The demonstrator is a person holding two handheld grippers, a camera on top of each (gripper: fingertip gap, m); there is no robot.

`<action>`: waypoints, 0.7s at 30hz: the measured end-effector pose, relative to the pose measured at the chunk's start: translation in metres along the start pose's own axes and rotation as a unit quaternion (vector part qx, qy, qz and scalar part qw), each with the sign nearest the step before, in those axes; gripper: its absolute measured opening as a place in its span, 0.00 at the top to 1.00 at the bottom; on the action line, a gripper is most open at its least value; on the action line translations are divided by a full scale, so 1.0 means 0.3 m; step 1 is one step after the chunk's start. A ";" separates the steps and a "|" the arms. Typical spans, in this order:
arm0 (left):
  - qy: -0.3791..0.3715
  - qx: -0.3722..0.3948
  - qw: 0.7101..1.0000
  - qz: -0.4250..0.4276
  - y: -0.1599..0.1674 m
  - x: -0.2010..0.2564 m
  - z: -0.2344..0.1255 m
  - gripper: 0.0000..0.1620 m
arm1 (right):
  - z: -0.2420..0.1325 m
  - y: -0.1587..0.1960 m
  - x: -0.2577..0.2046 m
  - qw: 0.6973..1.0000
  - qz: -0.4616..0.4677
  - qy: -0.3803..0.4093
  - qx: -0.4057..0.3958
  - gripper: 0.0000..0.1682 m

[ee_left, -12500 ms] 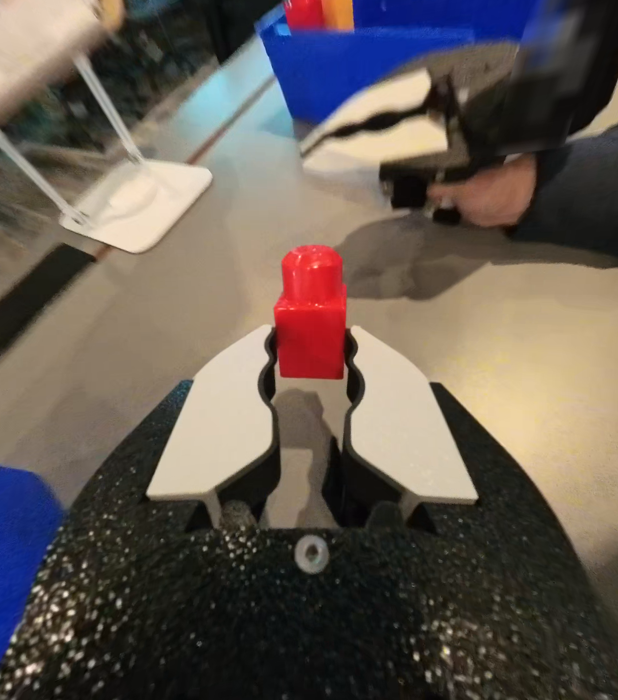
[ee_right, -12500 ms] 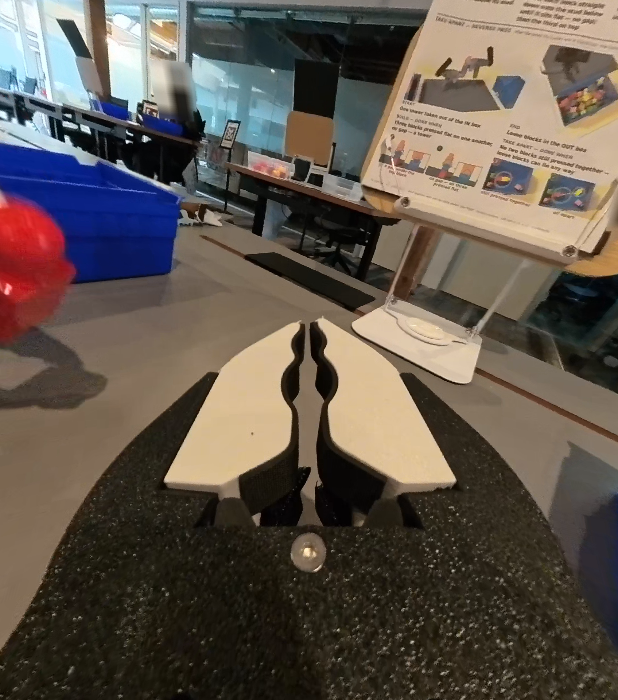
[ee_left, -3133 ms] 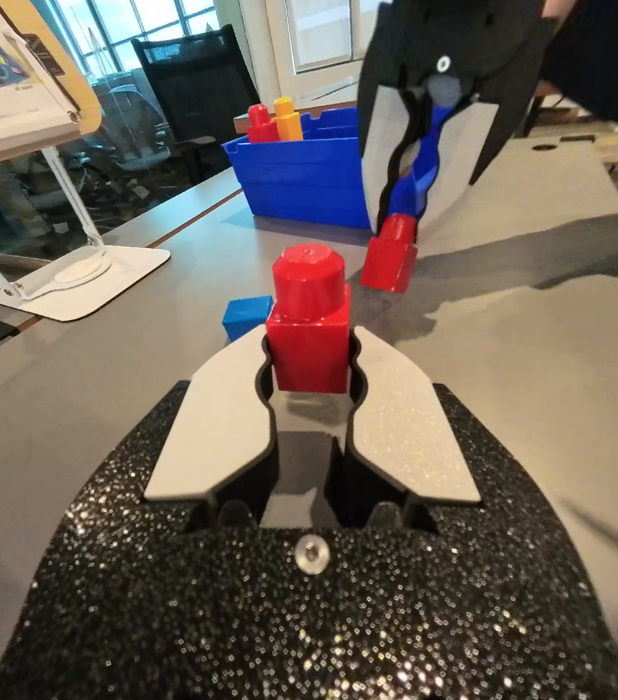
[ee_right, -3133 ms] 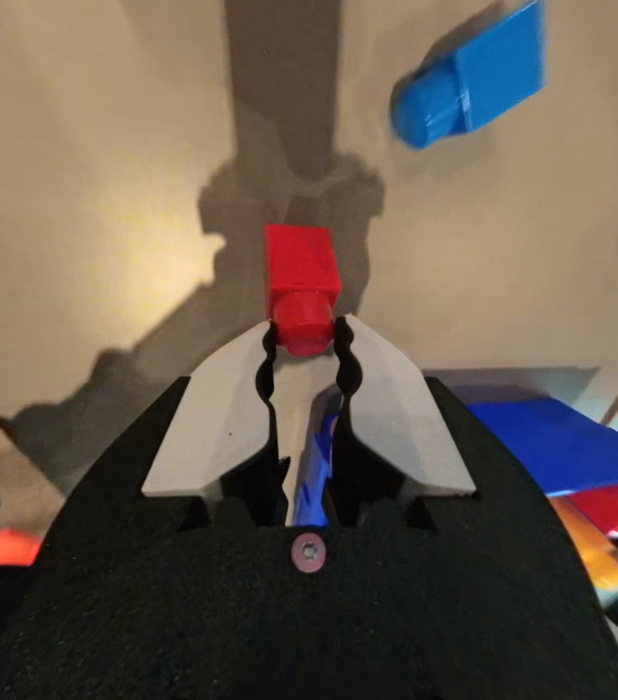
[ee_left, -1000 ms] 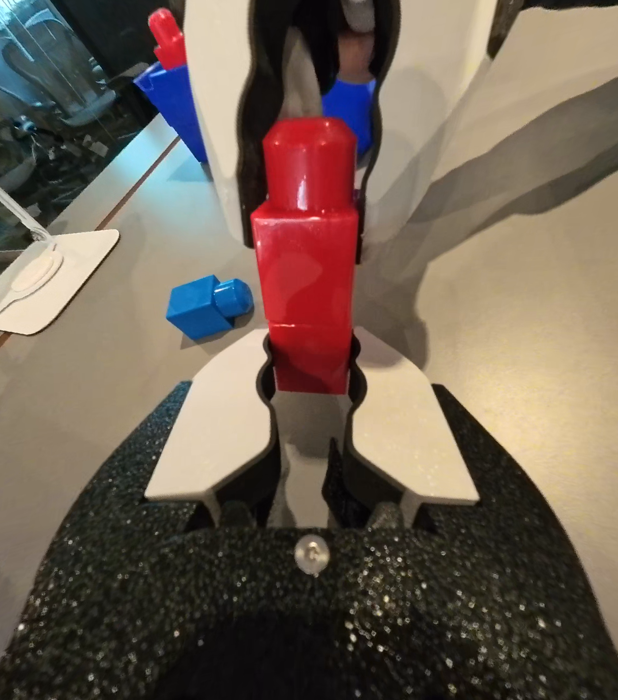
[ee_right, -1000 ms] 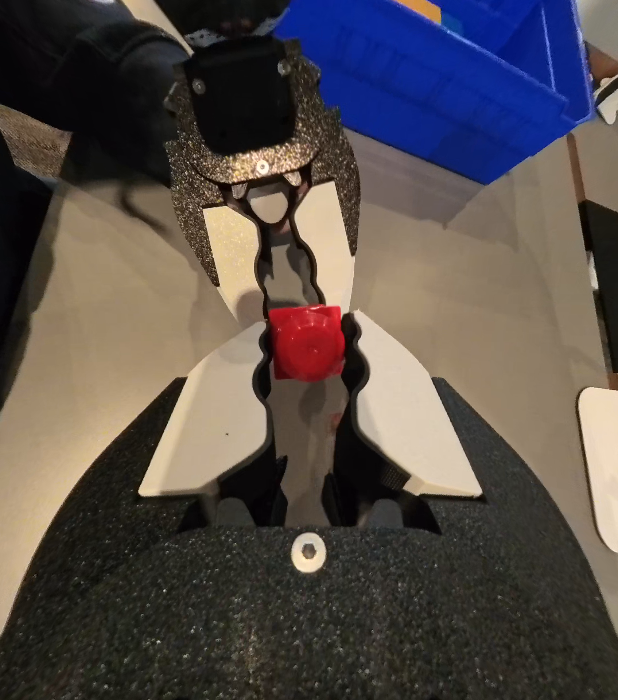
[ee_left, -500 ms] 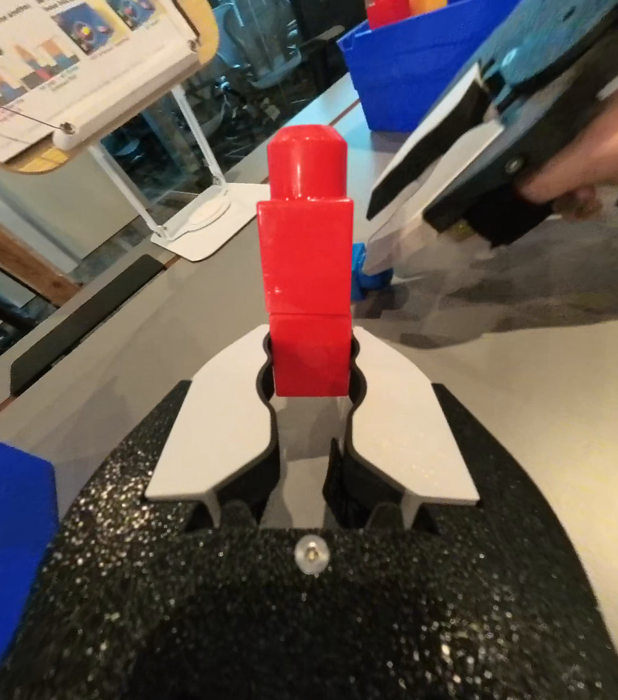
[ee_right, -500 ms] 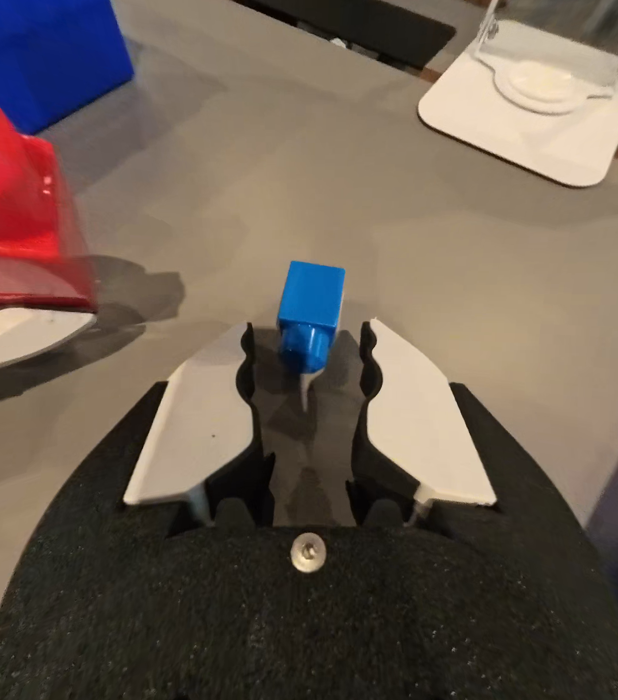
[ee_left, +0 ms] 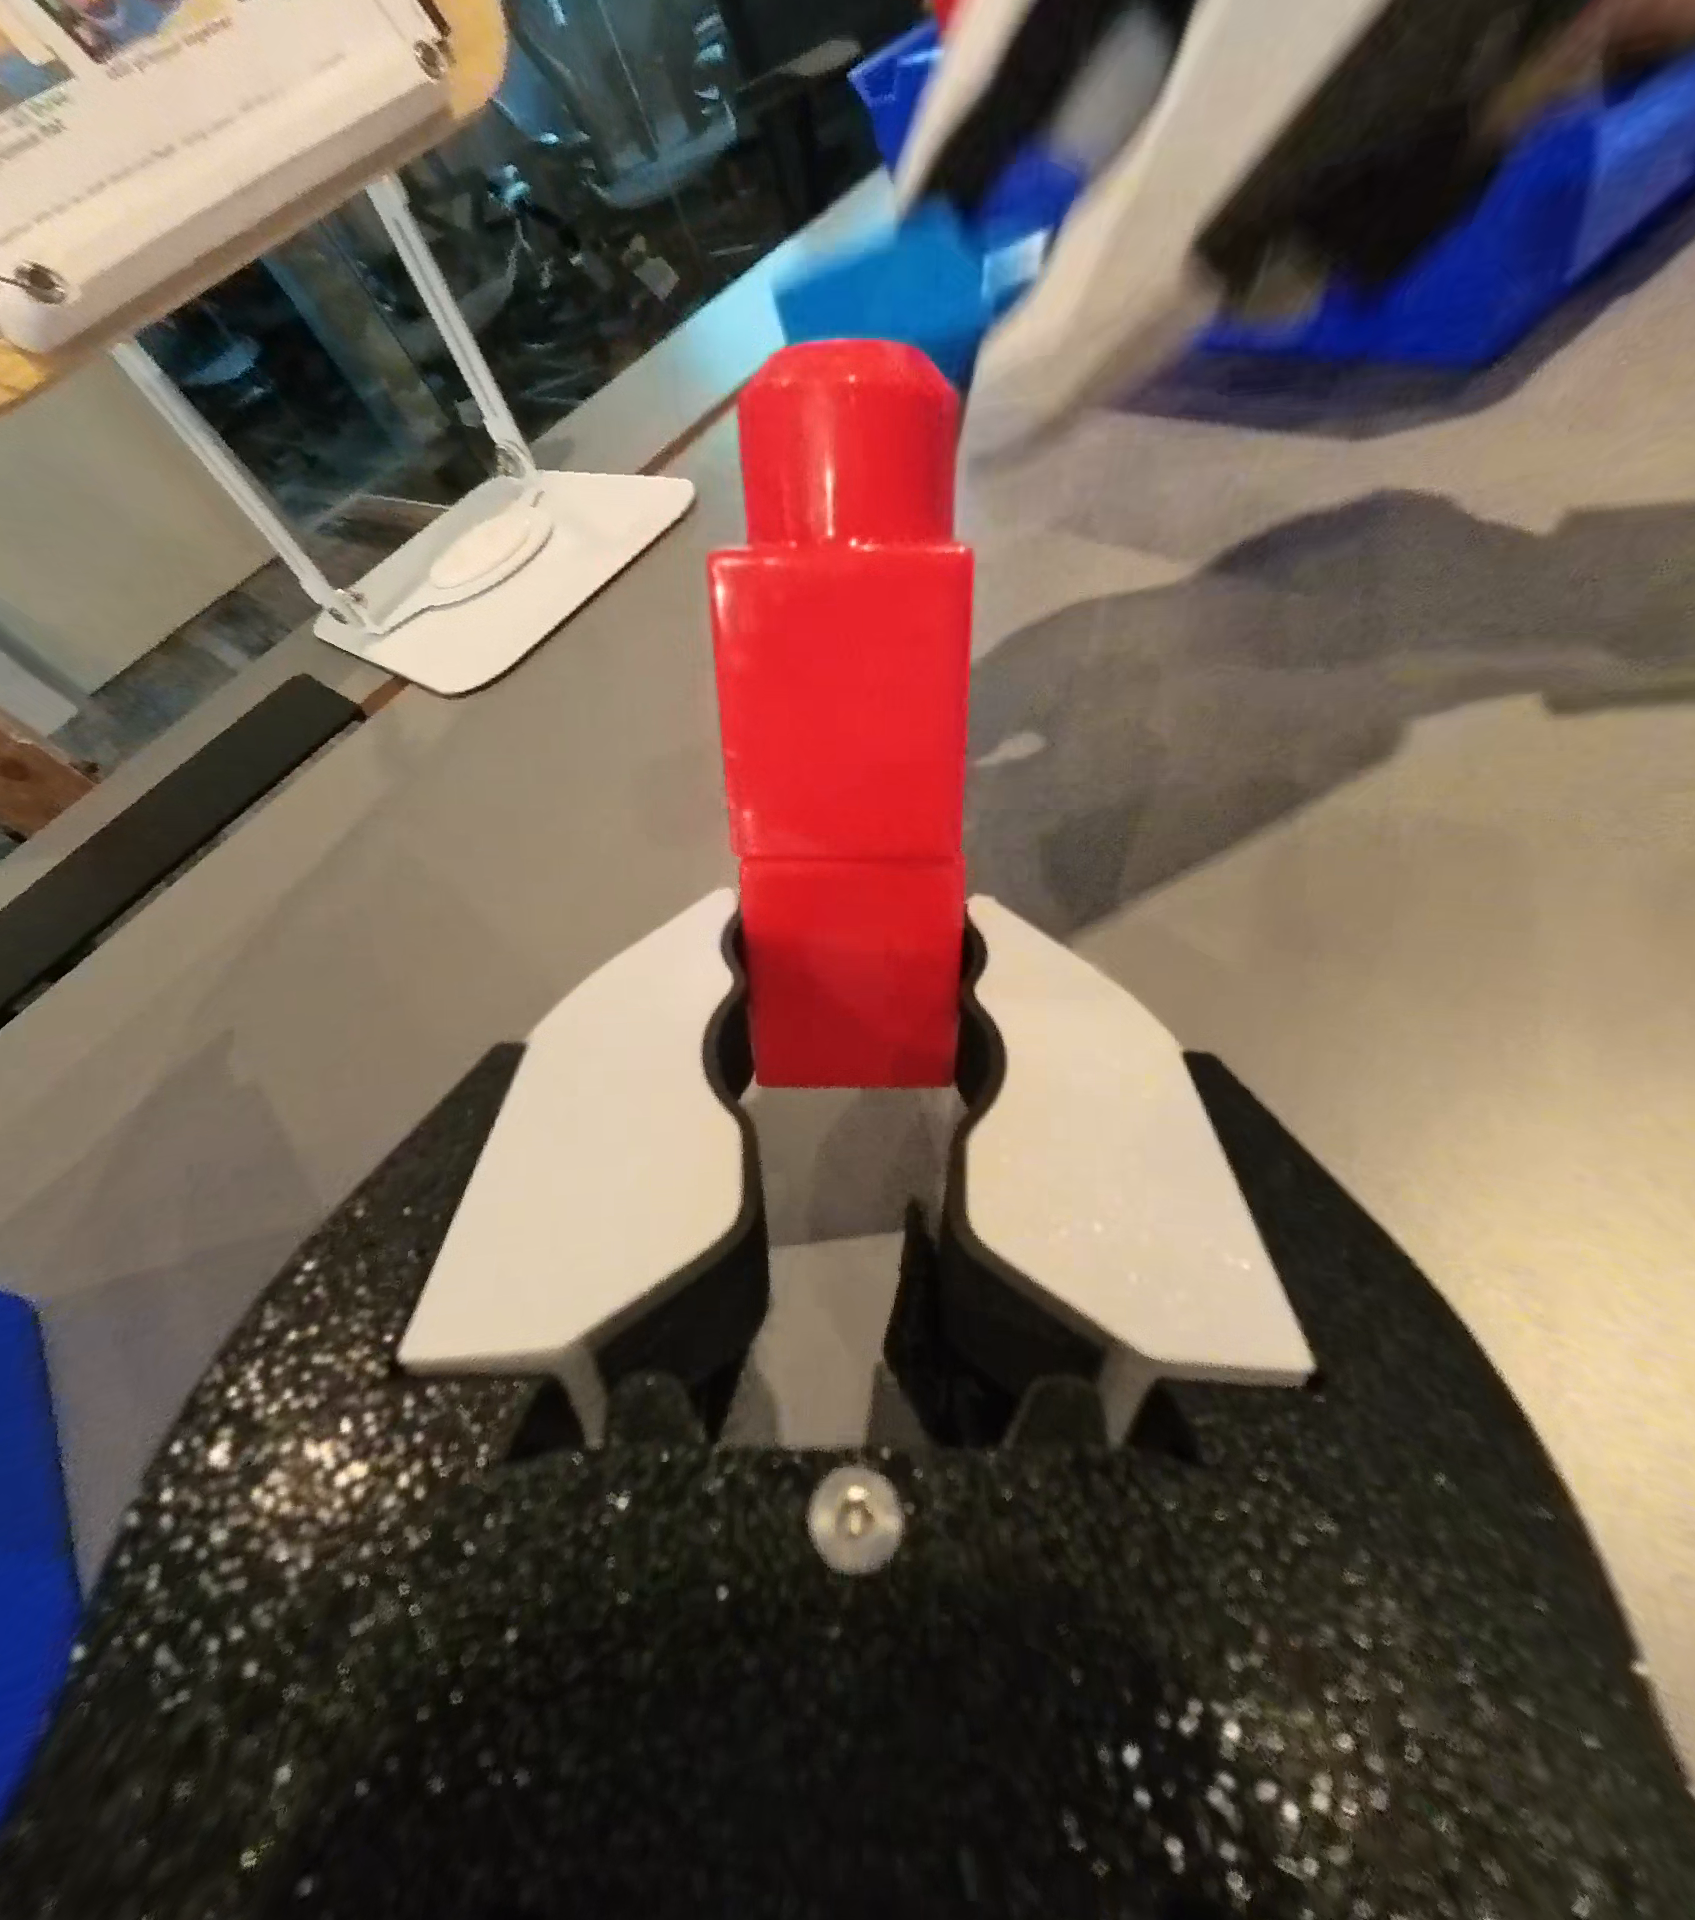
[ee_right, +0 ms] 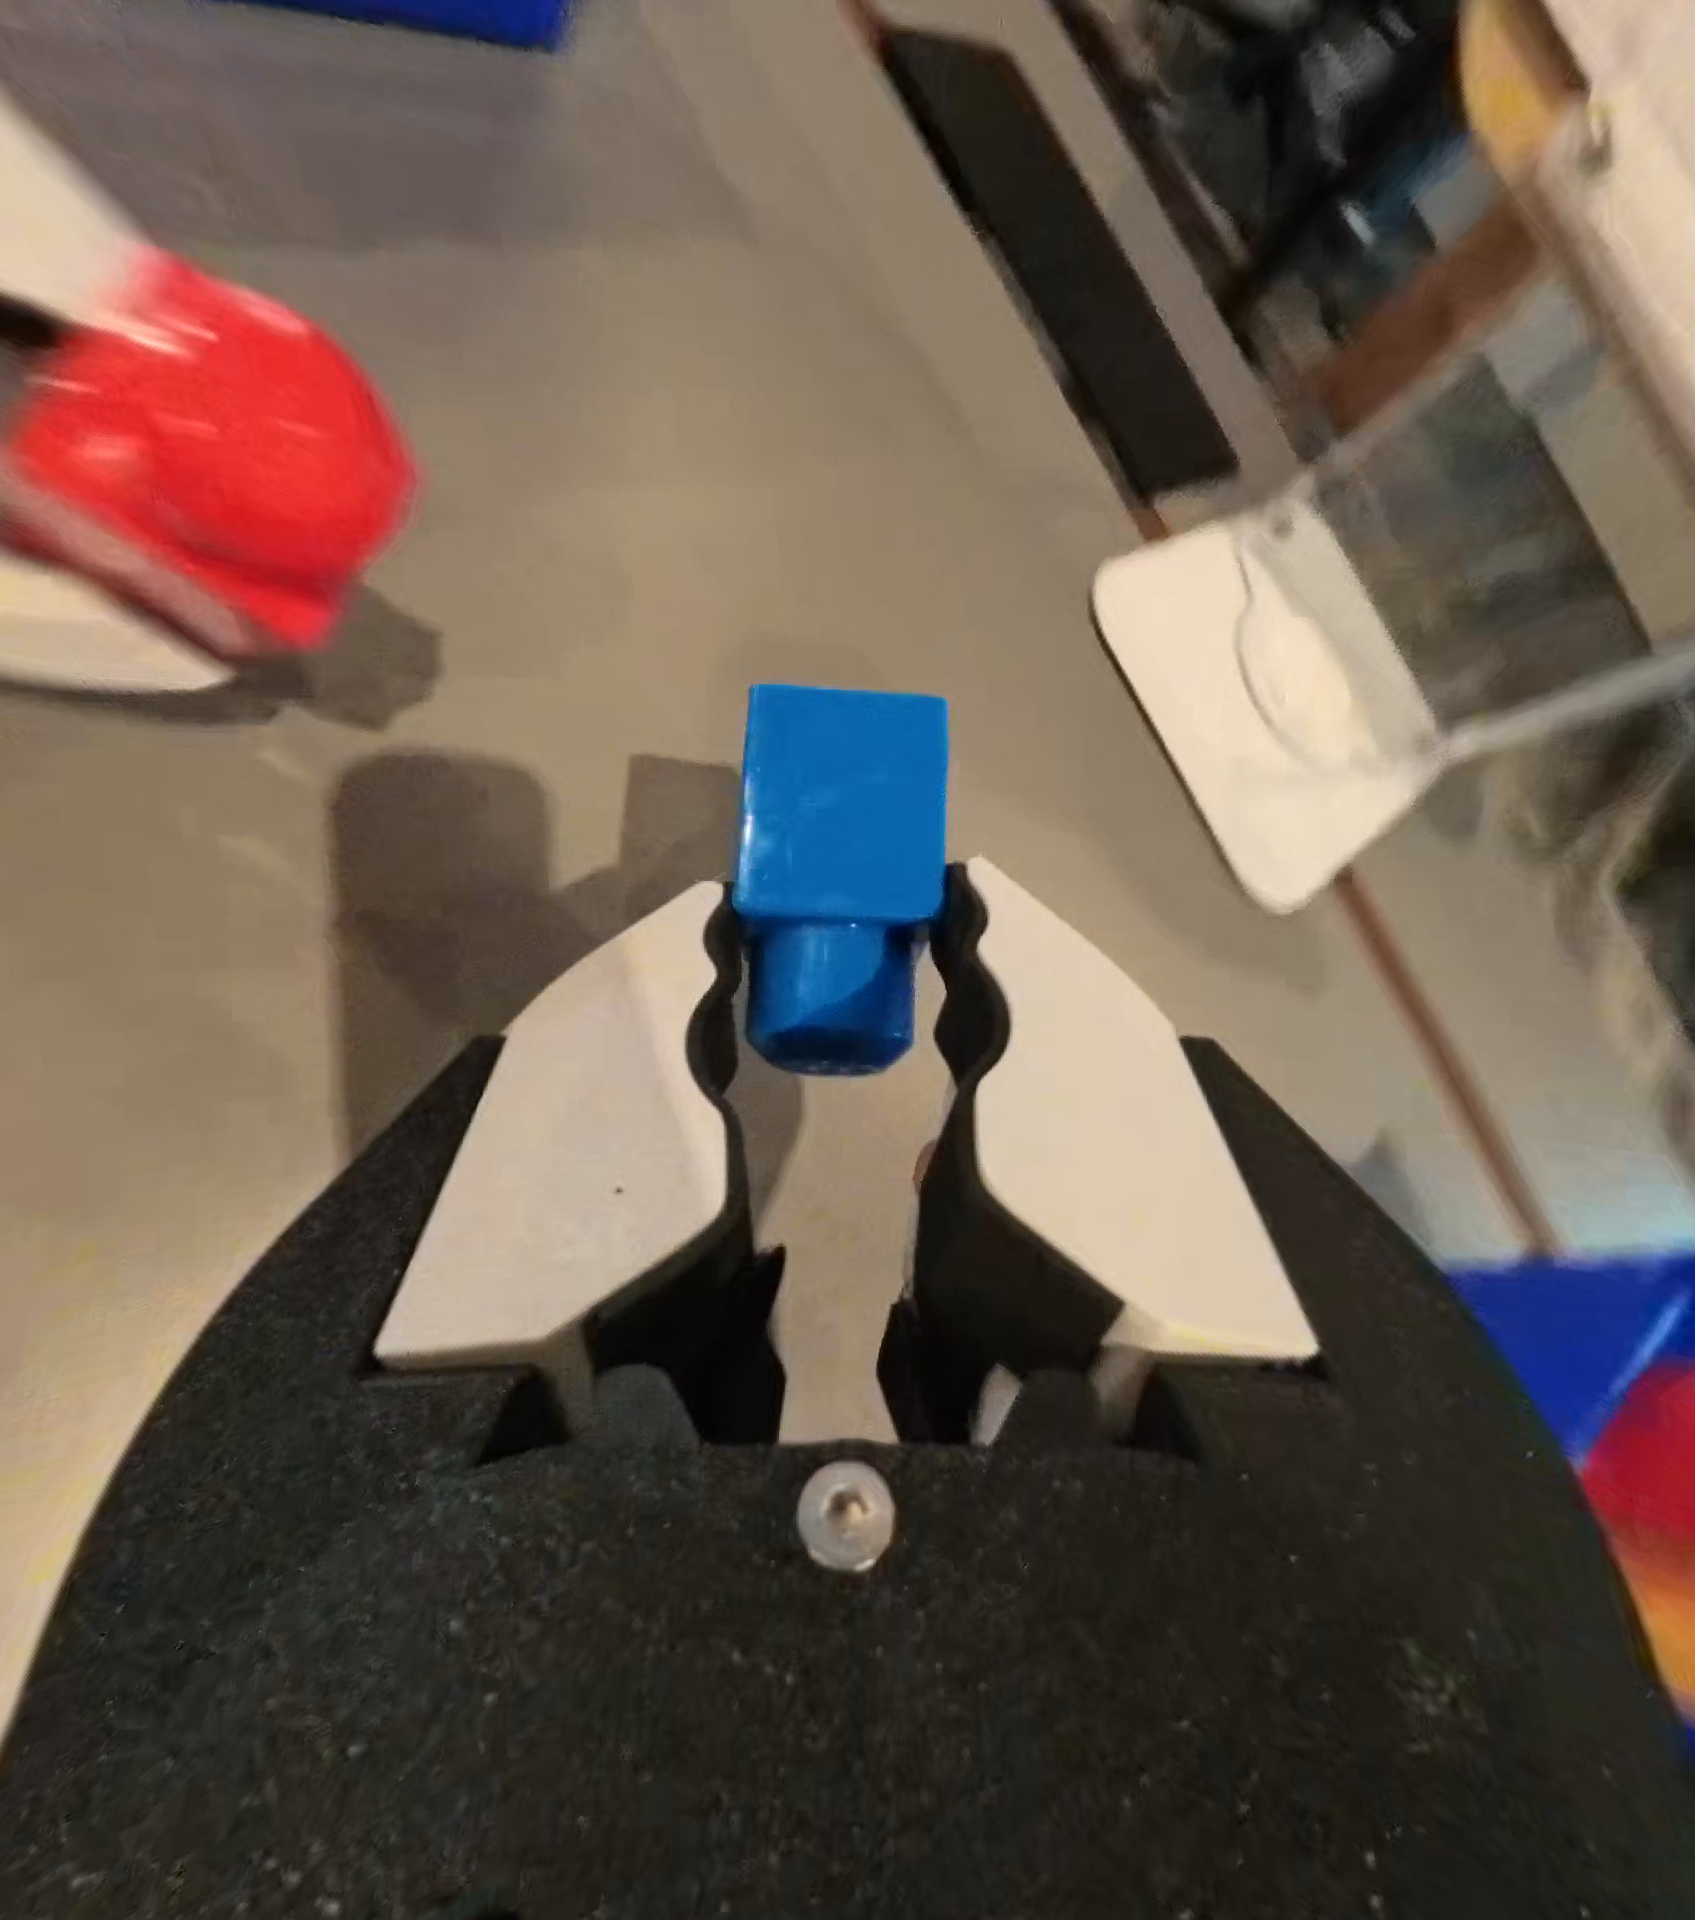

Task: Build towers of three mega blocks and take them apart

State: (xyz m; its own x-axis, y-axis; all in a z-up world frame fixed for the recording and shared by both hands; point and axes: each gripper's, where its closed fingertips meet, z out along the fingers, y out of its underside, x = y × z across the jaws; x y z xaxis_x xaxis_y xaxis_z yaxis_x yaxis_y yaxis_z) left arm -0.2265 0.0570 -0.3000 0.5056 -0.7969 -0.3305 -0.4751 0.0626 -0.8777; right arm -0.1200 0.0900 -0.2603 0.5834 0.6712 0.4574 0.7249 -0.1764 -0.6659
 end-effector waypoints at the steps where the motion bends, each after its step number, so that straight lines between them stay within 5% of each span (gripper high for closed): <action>1: 0.006 -0.007 1.000 0.006 0.006 0.008 0.004 0.78 | -0.051 -0.032 -0.021 0.997 -0.061 -0.048 0.017 0.79; 7: 0.027 -0.042 0.996 0.073 0.026 0.059 0.024 0.78 | -0.188 -0.046 -0.087 0.937 -0.307 -0.142 -0.090 0.79; 13: 0.032 -0.056 0.992 0.110 0.032 0.084 0.031 0.78 | -0.164 -0.005 -0.150 0.906 -0.333 -0.197 -0.172 0.79; 21: 0.067 -0.065 0.989 0.113 0.041 0.125 0.035 0.78 | -0.126 -0.006 -0.212 0.886 -0.379 -0.218 -0.155 0.79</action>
State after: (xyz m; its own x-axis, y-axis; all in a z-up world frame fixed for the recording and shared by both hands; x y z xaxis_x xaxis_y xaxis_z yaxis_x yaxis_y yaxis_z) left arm -0.2058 0.0343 -0.3267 0.2795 -0.8445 -0.4569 -0.6577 0.1783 -0.7319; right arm -0.1444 0.0204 -0.2657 -0.2624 0.8837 0.3876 0.9531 0.3001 -0.0390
